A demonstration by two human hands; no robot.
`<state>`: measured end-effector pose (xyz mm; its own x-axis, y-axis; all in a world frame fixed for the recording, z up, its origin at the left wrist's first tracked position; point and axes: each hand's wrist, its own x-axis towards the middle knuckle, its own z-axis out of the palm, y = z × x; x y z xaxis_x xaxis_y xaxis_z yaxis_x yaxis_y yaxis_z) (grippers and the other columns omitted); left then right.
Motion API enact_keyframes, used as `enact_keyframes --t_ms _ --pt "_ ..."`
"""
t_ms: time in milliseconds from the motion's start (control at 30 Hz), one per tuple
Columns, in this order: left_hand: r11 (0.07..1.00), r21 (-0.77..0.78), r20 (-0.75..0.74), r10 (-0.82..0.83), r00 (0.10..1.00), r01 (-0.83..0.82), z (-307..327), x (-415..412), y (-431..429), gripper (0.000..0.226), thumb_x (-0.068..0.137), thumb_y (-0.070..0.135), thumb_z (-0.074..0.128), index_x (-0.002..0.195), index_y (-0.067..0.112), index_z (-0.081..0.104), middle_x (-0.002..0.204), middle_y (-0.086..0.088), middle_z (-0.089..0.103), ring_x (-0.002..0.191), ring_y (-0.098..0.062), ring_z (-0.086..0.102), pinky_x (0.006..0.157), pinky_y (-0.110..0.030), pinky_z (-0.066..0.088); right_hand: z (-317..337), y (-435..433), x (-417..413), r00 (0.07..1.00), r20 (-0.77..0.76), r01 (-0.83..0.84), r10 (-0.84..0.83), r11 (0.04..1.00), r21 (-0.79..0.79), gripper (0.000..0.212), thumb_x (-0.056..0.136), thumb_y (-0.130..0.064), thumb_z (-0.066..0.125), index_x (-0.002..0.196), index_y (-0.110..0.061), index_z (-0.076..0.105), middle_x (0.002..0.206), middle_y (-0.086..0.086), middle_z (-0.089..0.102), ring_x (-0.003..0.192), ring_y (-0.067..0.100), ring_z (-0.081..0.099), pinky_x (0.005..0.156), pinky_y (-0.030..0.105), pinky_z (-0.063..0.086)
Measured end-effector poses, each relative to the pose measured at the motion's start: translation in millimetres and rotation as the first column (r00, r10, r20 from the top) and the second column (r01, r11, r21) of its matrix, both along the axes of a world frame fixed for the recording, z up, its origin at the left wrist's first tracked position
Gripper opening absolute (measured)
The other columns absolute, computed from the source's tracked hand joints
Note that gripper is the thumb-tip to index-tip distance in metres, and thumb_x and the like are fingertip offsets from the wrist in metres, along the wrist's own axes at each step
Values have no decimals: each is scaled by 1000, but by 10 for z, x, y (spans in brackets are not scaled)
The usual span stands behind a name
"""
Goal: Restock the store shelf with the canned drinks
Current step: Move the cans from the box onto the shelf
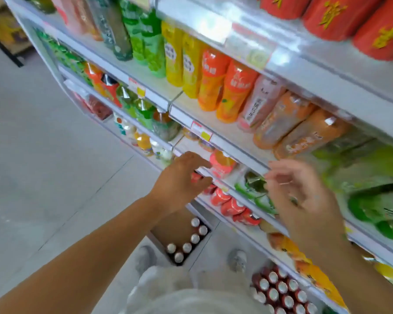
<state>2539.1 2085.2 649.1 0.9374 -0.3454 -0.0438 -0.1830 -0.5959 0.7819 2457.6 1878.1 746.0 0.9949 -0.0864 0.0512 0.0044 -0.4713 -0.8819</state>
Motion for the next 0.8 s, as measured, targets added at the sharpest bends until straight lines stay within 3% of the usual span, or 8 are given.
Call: enact_keyframes --t_ms 67,167,233,433,533,600,700,800 --pt "979 199 -301 93 949 -33 -584 -157 307 32 90 29 65 122 29 63 121 6 58 110 -11 57 96 -27 45 -753 207 79 924 -354 -164 146 986 -21 24 93 -19 60 99 -42 59 98 -24 64 95 -8 59 77 7 44" --pt "945 324 -562 228 795 -41 -1489 -478 661 37 90 33 64 127 28 61 125 2 58 103 -12 56 89 -25 44 -1979 394 144 736 -654 -264 177 964 -35 26 93 -18 58 102 -42 54 102 -19 62 94 -8 58 74 9 42" --pt "928 370 -652 296 698 -48 -2085 -698 782 36 89 34 64 124 28 61 124 1 59 104 -16 59 91 -29 47 -2813 472 125 649 -746 -301 146 950 -77 30 92 -16 57 100 -44 53 107 -10 64 97 2 61 74 18 40" --pt "941 338 -792 296 534 -21 -4089 -1170 847 40 90 27 63 128 18 57 126 -3 57 109 -23 57 92 -29 43 -5160 651 223 468 -881 -436 75 886 -156 34 90 -16 58 123 -19 58 120 3 62 108 20 58 88 30 43" --pt "950 313 -832 279 480 -8 -5087 -1275 846 42 87 24 65 128 19 57 126 -2 58 113 -21 57 88 -22 40 -6213 684 227 504 -858 -475 94 860 -185 35 85 -18 64 120 -19 61 108 1 65 97 16 59 77 25 39" --pt "939 338 -829 328 453 -61 -5739 -1363 814 49 82 32 67 129 25 56 128 -2 56 118 -22 56 97 -29 43 -6826 669 199 556 -828 -469 74 850 -239 42 82 -21 67 123 -18 59 102 3 63 96 19 58 77 24 38" --pt "911 393 -781 402 477 -123 -6494 -1460 694 59 78 41 66 133 25 51 132 -4 53 125 -23 51 103 -32 40 -7524 633 140 674 -737 -458 55 813 -358 49 81 -19 70 128 -12 56 121 8 56 113 25 52 96 25 34" --pt "900 388 -761 435 482 -200 -6901 -1446 504 68 87 30 68 146 14 36 148 -7 37 138 -23 34 113 -30 26 -7947 632 135 728 -682 -486 64 750 -448 62 79 -21 70 137 -19 48 140 10 44 126 32 45 107 45 37"
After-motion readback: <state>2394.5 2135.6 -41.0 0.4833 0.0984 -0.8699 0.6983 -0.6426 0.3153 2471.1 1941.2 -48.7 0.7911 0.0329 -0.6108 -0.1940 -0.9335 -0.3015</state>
